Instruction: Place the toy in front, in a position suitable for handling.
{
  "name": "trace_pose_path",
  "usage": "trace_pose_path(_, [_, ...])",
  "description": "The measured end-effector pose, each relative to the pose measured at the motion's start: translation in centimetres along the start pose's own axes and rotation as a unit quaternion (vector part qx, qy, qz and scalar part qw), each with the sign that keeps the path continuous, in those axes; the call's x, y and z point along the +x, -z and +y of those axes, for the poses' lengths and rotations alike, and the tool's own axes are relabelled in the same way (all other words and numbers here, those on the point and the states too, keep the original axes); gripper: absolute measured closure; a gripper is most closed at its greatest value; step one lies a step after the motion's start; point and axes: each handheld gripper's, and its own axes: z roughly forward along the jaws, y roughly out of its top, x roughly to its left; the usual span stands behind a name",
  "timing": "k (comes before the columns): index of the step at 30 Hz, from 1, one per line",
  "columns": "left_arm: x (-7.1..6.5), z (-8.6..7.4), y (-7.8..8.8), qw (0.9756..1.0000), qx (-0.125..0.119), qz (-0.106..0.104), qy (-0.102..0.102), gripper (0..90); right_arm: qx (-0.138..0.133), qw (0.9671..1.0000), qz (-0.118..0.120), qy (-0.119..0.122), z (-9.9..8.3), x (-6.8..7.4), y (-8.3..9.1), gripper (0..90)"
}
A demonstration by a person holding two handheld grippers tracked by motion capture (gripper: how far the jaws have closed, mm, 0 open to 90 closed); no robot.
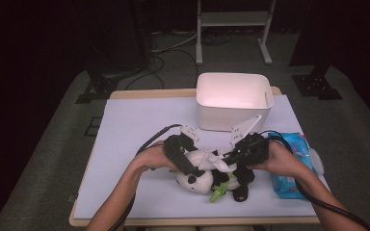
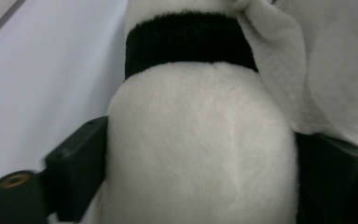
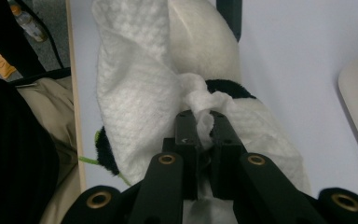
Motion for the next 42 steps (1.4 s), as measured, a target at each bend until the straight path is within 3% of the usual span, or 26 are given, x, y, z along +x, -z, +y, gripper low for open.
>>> trace_pose_path(1, [0.0, 0.0, 0.1, 1.0, 0.001, 0.001, -0.003, 15.6, 0.0, 1.0, 0.0, 0.0, 0.0, 0.0, 0.0, 83.4])
trace_pose_path(2, [-0.1, -0.1, 0.3, 0.9999, -0.002, 0.006, -0.008, 23.6, -0.001, 1.0, -0.002, 0.001, 0.0, -0.1, 0.1, 83.4])
trace_pose_path(6, [0.0, -0.1, 0.7, 0.9997, -0.014, 0.012, -0.015, 30.1, -0.01, 0.9999, -0.011, 0.003, 0.2, -0.4, 0.9, 83.4])
trace_pose_path(11, [0.0, 0.4, 1.1, 0.999, -0.019, 0.022, -0.035, 32.9, -0.016, 0.9996, -0.022, 0.002, 0.6, -0.9, 1.5, 83.4])
trace_pose_path(12, [0.2, 0.8, 1.4, 0.9981, -0.02, 0.034, -0.048, 33.2, -0.015, 0.9995, -0.026, 0.005, 0.9, -1.2, 1.6, 83.4])
trace_pose_path(15, [0.3, 1.1, 1.9, 0.9974, -0.023, 0.045, -0.053, 33.7, -0.019, 0.9993, -0.03, 0.007, 1.3, -1.5, 1.8, 83.4])
trace_pose_path(17, [0.6, 1.4, 2.4, 0.9955, -0.027, 0.06, -0.069, 33.8, -0.025, 0.9991, -0.035, 0.005, 1.7, -2.0, 2.1, 83.4])
trace_pose_path(24, [1.0, 0.5, 1.4, 0.9963, -0.031, 0.053, -0.061, 33.3, -0.023, 0.9994, -0.027, -0.002, 2.1, -2.6, 1.1, 83.2])
trace_pose_path(32, [0.4, -0.6, 1.3, 0.9959, -0.04, 0.054, -0.06, 32.8, -0.013, 0.9997, -0.017, 0.013, 3.5, -2.5, -0.6, 83.0])
trace_pose_path(42, [0.1, -1.6, 1.5, 0.9957, -0.058, 0.05, -0.052, 28.5, -0.015, 0.9995, -0.027, -0.004, 2.0, -2.7, 1.4, 83.1])
